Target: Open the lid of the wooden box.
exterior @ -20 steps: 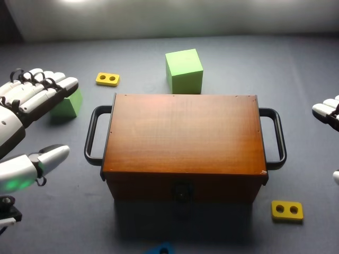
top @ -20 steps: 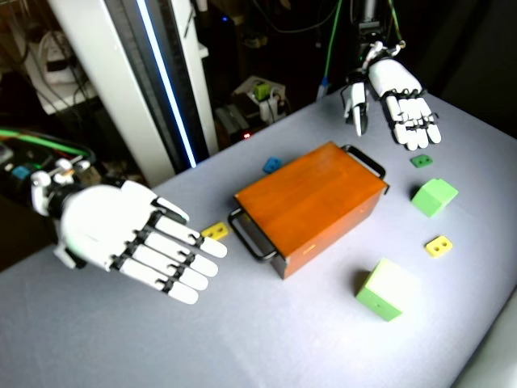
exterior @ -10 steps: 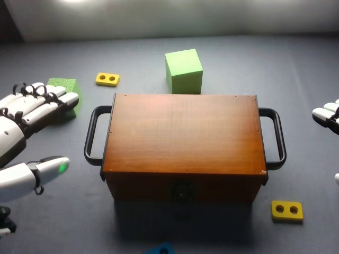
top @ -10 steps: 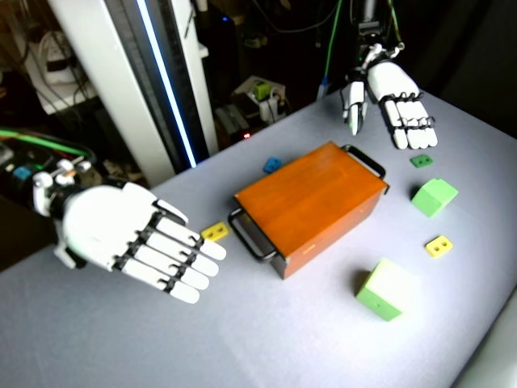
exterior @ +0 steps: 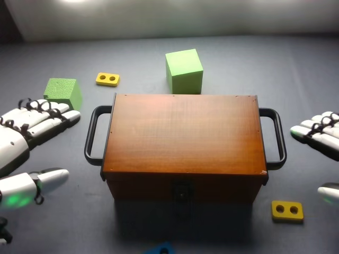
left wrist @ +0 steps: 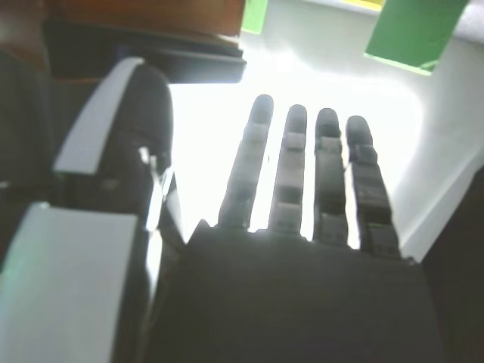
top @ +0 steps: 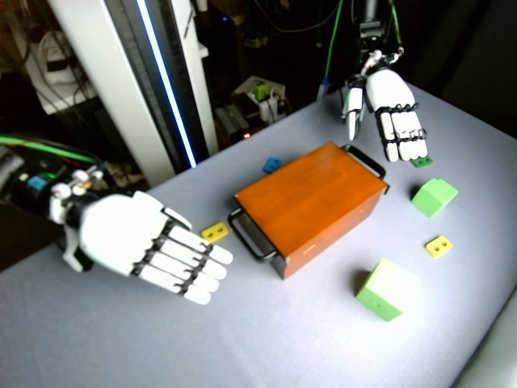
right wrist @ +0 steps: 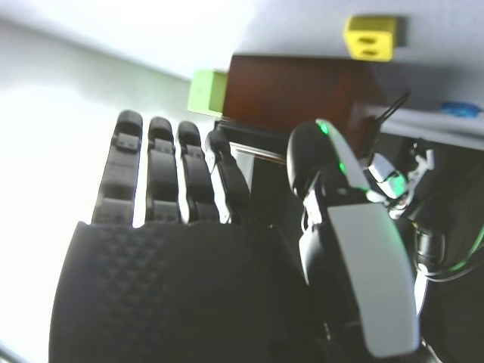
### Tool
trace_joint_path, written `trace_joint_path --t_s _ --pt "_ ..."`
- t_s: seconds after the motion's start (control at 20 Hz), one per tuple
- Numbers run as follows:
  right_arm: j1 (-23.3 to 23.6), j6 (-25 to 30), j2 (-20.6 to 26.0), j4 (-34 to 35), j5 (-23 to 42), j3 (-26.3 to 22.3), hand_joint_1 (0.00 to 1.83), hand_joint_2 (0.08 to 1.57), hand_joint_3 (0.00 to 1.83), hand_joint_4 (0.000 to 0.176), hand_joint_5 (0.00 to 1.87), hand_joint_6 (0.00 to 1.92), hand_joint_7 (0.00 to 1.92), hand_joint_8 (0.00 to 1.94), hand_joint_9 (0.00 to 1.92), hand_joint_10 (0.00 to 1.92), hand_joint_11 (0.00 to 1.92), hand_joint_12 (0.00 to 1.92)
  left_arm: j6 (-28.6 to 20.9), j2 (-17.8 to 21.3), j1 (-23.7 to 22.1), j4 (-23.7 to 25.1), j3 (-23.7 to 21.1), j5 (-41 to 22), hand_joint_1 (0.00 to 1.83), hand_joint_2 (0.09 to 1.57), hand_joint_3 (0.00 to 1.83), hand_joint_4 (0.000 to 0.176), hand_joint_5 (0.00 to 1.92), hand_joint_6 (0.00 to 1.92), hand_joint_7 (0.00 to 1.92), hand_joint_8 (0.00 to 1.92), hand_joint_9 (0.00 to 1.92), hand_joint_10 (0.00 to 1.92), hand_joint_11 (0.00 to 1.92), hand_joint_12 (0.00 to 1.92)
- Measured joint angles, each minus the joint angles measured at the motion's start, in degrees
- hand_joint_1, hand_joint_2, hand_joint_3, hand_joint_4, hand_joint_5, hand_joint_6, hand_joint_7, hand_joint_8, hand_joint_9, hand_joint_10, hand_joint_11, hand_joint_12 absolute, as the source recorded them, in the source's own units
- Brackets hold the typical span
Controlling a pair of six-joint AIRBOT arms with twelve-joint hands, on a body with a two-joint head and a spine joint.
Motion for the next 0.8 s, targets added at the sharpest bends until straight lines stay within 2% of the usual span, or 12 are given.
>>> trace_joint_path --t_s 0.1,0.6,0.8 --pt "0.37 -0.02 -0.76 -0.63 -1.20 0.44 0.46 1.39 0.00 0.000 0.00 0.00 0.00 0.00 0.00 0.00 0.00 0.00 -0.61 -0.26 -0.02 0.94 0.07 1.27 0.22 1.40 0.00 0.000 0.12 0.01 0.00 0.00 0.00 0.00 0.00 0.00" --pt "2.80 0.00 -3.48 -1.73 -6.14 2.51 0.48 1.39 0.00 0.000 0.01 0.00 0.00 0.00 0.00 0.00 0.00 0.00 -3.82 -2.38 -0.02 3.91 1.92 4.74 0.20 1.40 0.00 0.000 0.14 0.01 0.00 0.00 0.00 0.00 0.00 0.00" --pt "4.31 0.00 -4.68 -2.99 -7.13 3.13 0.41 1.40 0.00 0.000 0.00 0.00 0.00 0.00 0.00 0.00 0.00 0.00 -4.72 -2.67 -0.20 4.61 2.40 4.81 0.19 1.39 0.00 0.000 0.12 0.00 0.00 0.00 0.00 0.00 0.00 0.00"
